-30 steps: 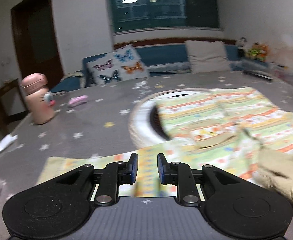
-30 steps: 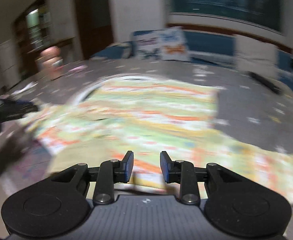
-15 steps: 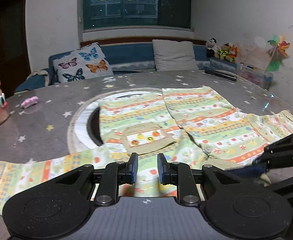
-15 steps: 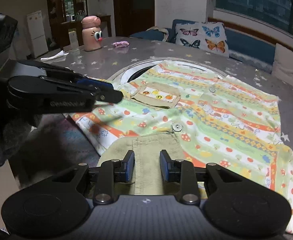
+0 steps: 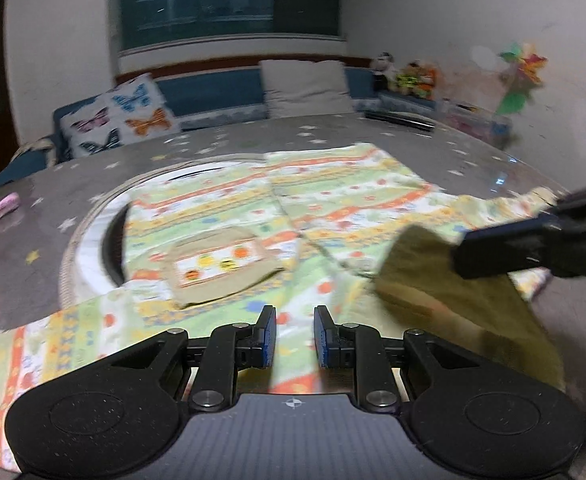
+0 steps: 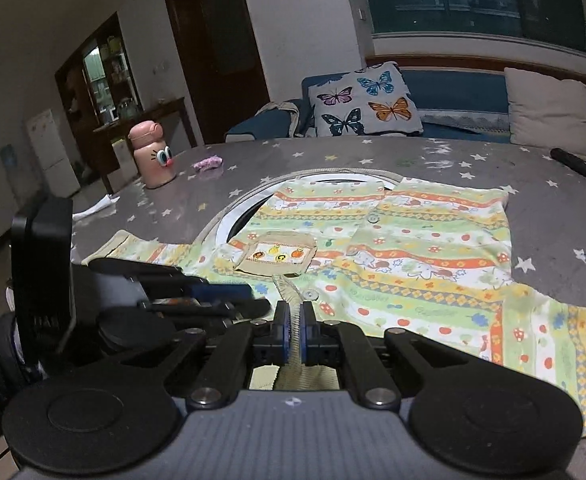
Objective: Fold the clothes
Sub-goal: 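Grasp the corduroy cuff with the right gripper and stretch the sleeve flat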
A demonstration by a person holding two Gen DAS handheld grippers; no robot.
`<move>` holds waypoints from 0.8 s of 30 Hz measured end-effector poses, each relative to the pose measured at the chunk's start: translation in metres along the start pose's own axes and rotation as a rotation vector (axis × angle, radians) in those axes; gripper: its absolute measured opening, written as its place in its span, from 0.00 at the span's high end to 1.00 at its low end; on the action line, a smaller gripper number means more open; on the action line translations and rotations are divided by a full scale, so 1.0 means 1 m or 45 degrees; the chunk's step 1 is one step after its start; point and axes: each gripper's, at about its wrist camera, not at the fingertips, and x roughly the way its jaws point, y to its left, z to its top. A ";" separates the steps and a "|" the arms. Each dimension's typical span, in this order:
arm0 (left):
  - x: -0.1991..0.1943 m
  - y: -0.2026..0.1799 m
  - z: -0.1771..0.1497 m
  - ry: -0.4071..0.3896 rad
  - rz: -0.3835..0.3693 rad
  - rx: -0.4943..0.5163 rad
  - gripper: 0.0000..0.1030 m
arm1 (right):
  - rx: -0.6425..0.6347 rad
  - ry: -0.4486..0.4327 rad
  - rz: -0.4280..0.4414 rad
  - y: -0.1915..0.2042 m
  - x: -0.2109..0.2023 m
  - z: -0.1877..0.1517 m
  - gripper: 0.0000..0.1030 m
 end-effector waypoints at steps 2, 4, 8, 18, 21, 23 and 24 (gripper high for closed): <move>-0.002 -0.006 -0.001 -0.009 -0.034 0.029 0.78 | 0.022 0.006 0.009 -0.002 0.002 0.000 0.96; -0.001 -0.009 -0.002 -0.010 -0.039 0.050 0.78 | 0.033 0.010 0.013 -0.003 0.003 -0.002 0.96; -0.004 -0.011 -0.003 -0.014 -0.082 0.051 0.78 | 0.045 0.011 0.023 -0.003 0.007 -0.003 0.96; -0.025 -0.013 -0.021 -0.016 -0.194 0.030 0.67 | -0.014 0.083 0.073 0.007 0.027 -0.015 0.95; -0.039 -0.007 -0.027 -0.022 -0.206 0.018 0.63 | -0.044 0.118 0.095 0.011 0.036 -0.023 0.92; -0.050 -0.001 -0.030 -0.036 -0.187 0.000 0.56 | -0.055 0.147 0.101 0.011 0.040 -0.026 0.90; -0.056 0.003 -0.031 -0.043 -0.174 -0.012 0.55 | -0.056 0.168 0.106 0.011 0.043 -0.028 0.89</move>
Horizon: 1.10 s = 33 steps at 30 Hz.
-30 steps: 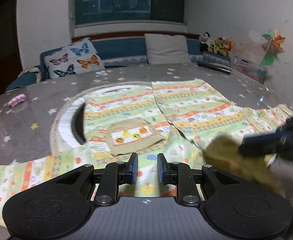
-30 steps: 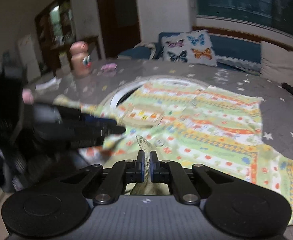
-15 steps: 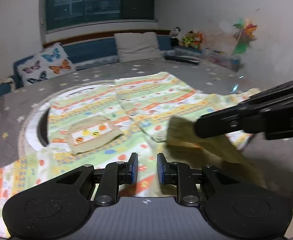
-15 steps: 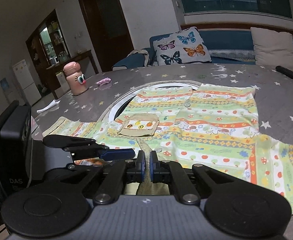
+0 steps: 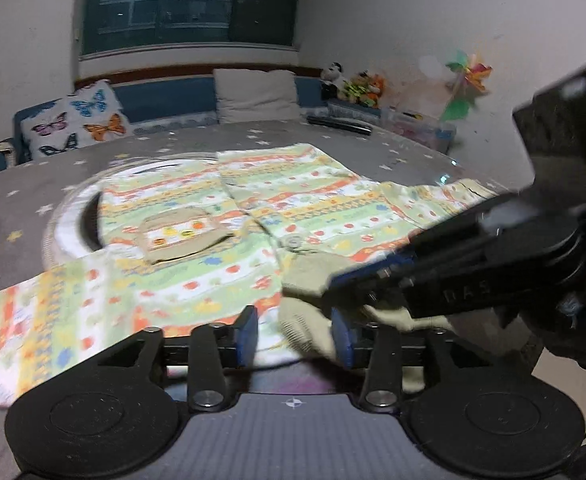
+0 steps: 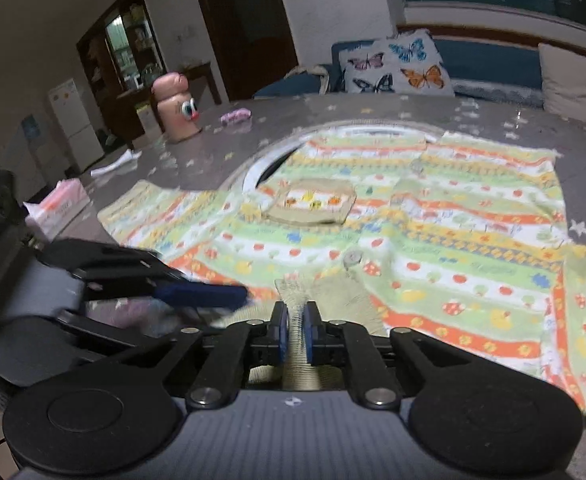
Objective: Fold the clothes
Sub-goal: 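Grasp the corduroy cuff with the right gripper and stretch the sleeve flat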
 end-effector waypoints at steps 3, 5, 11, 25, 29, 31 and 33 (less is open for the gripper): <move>-0.015 0.006 0.004 -0.042 0.053 -0.016 0.49 | -0.029 0.020 0.009 0.002 -0.002 -0.005 0.89; -0.021 0.009 0.008 -0.071 0.086 -0.028 0.44 | -0.042 0.024 0.022 0.004 -0.007 -0.004 0.89; -0.007 0.006 0.023 -0.110 0.131 -0.055 0.20 | 0.020 -0.054 -0.061 -0.009 -0.024 -0.003 0.89; 0.055 -0.033 0.041 -0.038 0.223 0.082 0.07 | 0.171 -0.160 -0.301 -0.050 -0.054 -0.024 0.88; 0.060 -0.040 0.037 -0.014 0.229 0.138 0.07 | 0.184 -0.113 -0.330 -0.063 -0.059 -0.040 0.88; 0.061 -0.041 0.038 -0.012 0.231 0.148 0.07 | 0.142 -0.113 -0.334 -0.059 -0.065 -0.042 0.88; 0.061 -0.044 0.041 -0.019 0.231 0.147 0.07 | 0.138 -0.151 -0.352 -0.060 -0.070 -0.039 0.87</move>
